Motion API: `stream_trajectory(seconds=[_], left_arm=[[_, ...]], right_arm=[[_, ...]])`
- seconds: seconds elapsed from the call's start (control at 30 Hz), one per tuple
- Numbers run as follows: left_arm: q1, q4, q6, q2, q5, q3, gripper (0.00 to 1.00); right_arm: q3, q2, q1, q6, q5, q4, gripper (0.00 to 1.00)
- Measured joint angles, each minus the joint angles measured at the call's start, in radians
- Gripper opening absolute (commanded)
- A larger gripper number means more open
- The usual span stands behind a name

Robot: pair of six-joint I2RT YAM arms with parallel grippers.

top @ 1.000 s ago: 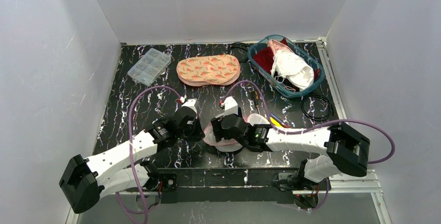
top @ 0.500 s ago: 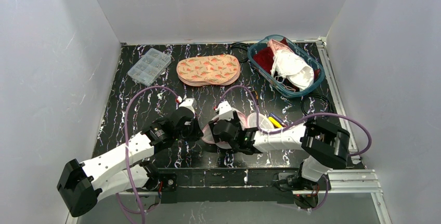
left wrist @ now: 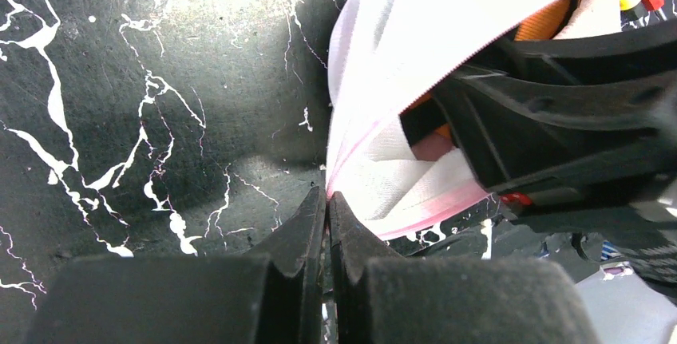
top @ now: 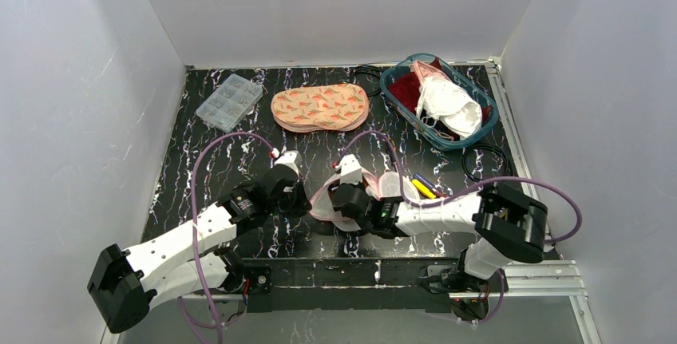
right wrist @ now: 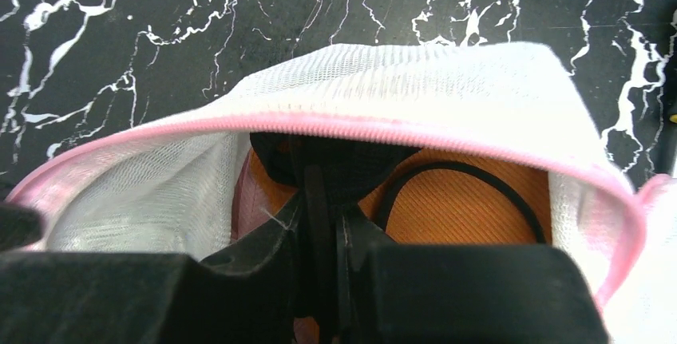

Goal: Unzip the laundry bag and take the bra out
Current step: Pick up the bra from the laundry bag.

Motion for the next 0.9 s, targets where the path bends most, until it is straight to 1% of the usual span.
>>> stream_trajectory(seconds=[0.1, 0.17, 0.2, 0.43, 0.7, 0.9], left_arm=[[0.000, -0.002, 0.000, 0.000, -0.003, 0.000, 0.00], [0.000, -0.004, 0.000, 0.000, -0.005, 0.000, 0.00], [0.000, -0.004, 0.000, 0.000, -0.006, 0.000, 0.00], [0.000, -0.013, 0.000, -0.004, -0.012, -0.001, 0.00], [0.000, -0.015, 0.000, -0.001, -0.026, -0.019, 0.00], [0.000, 0.014, 0.000, 0.034, -0.029, -0.042, 0.00]], right_arm=[[-0.026, -0.063, 0.000, 0.000, -0.006, -0.013, 0.16], [-0.033, -0.089, 0.000, 0.000, -0.006, -0.016, 0.03], [-0.034, -0.093, 0.000, -0.001, -0.006, -0.016, 0.01], [-0.051, -0.114, 0.000, 0.000, -0.060, -0.014, 0.01], [-0.080, -0.301, 0.000, -0.014, -0.201, -0.028, 0.01], [-0.114, -0.442, 0.000, -0.005, -0.246, -0.057, 0.01]])
